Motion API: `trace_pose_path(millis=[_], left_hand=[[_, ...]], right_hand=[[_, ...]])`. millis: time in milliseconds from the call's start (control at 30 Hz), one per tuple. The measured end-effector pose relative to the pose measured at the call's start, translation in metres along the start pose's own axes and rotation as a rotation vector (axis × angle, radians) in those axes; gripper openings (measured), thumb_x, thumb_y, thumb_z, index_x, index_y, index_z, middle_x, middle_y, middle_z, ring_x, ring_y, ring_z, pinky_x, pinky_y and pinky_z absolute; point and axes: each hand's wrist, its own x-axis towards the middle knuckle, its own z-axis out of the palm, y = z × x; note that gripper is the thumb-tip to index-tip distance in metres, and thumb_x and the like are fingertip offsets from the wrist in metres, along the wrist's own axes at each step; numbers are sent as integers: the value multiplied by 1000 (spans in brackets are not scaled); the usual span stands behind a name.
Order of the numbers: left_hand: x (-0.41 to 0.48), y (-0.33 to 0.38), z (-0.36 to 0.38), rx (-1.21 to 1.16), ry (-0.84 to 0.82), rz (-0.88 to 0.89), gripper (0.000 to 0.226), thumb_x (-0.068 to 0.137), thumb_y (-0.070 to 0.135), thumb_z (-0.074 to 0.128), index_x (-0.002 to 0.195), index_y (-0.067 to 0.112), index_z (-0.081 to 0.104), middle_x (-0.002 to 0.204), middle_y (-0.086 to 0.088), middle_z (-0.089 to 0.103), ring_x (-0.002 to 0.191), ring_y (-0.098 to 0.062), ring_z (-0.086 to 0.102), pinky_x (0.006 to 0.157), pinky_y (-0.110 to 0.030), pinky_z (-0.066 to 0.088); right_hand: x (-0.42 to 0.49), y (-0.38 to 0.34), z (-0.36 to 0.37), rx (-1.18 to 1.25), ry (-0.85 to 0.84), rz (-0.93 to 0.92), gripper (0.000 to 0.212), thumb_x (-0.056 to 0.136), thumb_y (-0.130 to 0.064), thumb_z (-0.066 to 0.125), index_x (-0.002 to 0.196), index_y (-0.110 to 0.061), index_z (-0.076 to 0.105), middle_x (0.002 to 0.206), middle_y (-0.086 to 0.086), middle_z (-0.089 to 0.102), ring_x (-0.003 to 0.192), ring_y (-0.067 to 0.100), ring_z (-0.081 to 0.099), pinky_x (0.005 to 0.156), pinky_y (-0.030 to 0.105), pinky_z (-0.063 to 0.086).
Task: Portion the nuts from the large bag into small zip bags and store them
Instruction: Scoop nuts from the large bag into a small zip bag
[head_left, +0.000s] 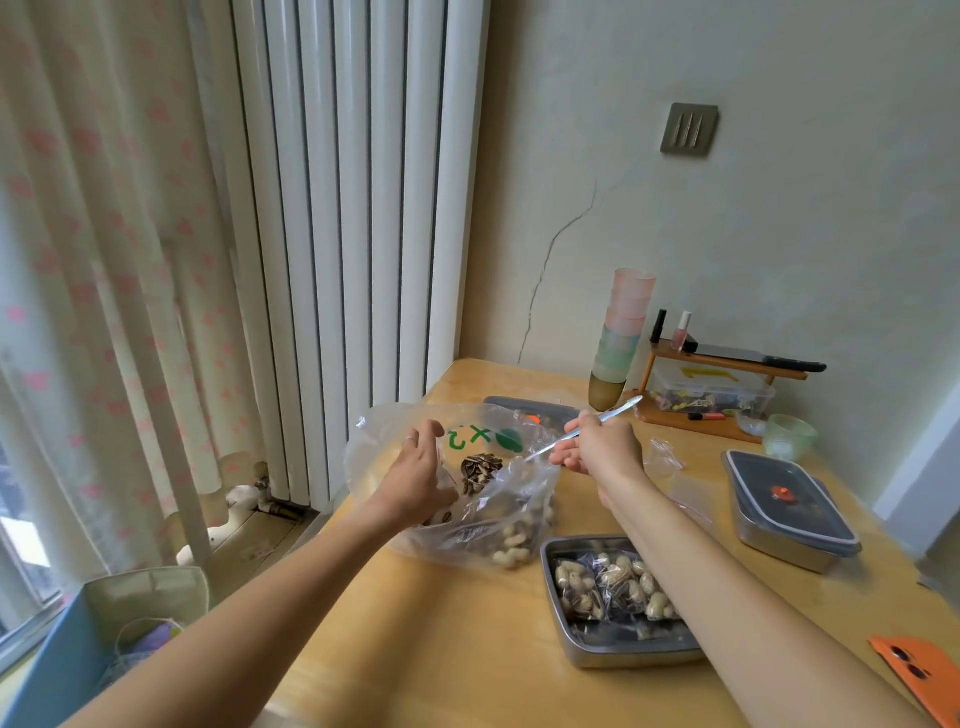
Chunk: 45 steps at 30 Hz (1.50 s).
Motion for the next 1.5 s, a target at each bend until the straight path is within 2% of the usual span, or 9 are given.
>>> trace_pose_path(millis=[133,300,500,700,833,967,1233,1367,1500], left_hand=[[1,1,5,-39,-48,7,85,74,7,82,139,12,27,104,-4,58,88,-23,55,69,-24,40],[5,6,7,-132,-38,-54,87,73,13,85,135,19,24,84,-5,69,77,-21,65,66,-32,53],[7,15,8,-209,-38,-27,83,76,10,86,134,18,27,76,2,66,66,-9,62,58,-12,46],[12,26,12,-278,-1,-98,81,76,11,88,130,19,28,80,-2,67,71,-16,65,64,-29,53],[12,30,15,-262,21,-122,67,81,3,71,132,14,28,79,-5,63,67,-20,60,54,-24,46],[10,29,18,-273,26,-148,66,82,-4,66,134,10,27,77,-1,64,68,-11,61,54,-14,44],[14,24,23,-293,64,-148,67,81,-3,64,134,13,26,91,-15,69,74,-25,64,63,-31,51],[13,24,20,-319,98,-127,69,82,1,70,131,18,26,100,-19,70,81,-28,64,57,-16,44],[11,23,20,-340,114,-125,68,81,2,70,127,24,25,101,-16,70,80,-25,67,59,-19,49]], right_hand=[[-3,-5,2,13,-11,-25,36,110,-25,42,95,-3,66,62,10,73,55,21,71,51,24,54],[-11,-12,4,-54,-23,-104,34,107,-21,40,96,-4,67,65,11,74,53,19,71,53,25,53],[-19,-23,2,-241,-45,-329,36,110,-28,40,93,-11,67,65,5,75,57,18,73,69,31,59],[-29,-42,8,-498,-157,-752,36,111,-25,41,93,-9,68,71,0,71,56,6,69,67,28,57],[-33,-45,13,-616,-253,-956,33,110,-23,43,95,-5,65,76,10,69,69,26,68,74,46,55],[-33,-41,16,-633,-234,-1024,33,110,-24,41,95,-4,63,76,13,67,68,30,66,72,47,54],[-34,-38,15,-554,-222,-1048,34,107,-26,40,95,-6,65,71,11,67,66,29,68,70,47,55],[-36,-39,14,-547,-286,-1104,33,106,-26,41,98,-5,65,69,10,66,63,26,67,68,46,55],[-38,-43,10,-517,-286,-1220,28,106,-23,46,104,-4,66,74,6,65,61,21,63,66,41,53]])
